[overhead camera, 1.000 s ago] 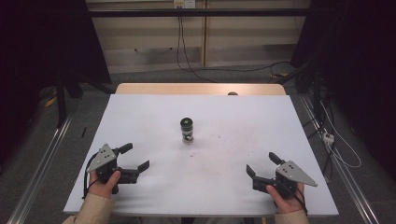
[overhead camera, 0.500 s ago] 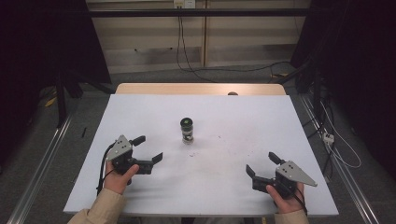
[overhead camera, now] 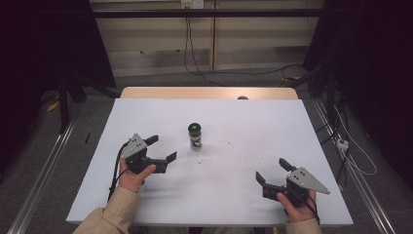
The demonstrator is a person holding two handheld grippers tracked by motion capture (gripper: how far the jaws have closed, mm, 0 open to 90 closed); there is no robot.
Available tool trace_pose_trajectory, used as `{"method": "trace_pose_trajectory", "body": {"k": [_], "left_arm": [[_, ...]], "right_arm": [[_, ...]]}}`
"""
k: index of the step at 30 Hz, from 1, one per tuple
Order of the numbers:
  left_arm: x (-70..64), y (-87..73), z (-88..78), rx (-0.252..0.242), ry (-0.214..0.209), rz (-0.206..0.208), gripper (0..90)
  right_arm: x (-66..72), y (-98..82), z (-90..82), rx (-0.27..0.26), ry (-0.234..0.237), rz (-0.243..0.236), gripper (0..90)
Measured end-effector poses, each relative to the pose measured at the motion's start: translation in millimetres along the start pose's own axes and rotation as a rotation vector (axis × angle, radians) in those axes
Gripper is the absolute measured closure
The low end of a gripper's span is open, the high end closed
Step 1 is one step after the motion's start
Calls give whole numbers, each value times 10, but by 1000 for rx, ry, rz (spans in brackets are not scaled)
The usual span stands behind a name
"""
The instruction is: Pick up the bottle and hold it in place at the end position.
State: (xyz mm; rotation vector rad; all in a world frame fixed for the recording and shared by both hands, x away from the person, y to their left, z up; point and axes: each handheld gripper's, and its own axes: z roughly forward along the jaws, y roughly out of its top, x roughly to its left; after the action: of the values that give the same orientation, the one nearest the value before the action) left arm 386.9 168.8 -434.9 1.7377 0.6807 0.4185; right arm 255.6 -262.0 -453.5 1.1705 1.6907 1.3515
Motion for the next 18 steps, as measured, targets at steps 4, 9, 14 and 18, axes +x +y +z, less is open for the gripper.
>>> {"method": "trace_pose_trajectory", "body": {"k": [4,9,14,18], "left_arm": [[-12,-3,64,1,-4,-5,38],[-30,9,171,17,-3,11,38],[-49,28,278,24,-5,4,38],[-61,39,347,41,-2,13,41]], "right_arm": [[2,2,0,-4,3,1,58],[-2,1,0,-5,5,0,58],[-7,1,-1,-5,4,0,58],[1,3,3,-4,7,2,58]]}}
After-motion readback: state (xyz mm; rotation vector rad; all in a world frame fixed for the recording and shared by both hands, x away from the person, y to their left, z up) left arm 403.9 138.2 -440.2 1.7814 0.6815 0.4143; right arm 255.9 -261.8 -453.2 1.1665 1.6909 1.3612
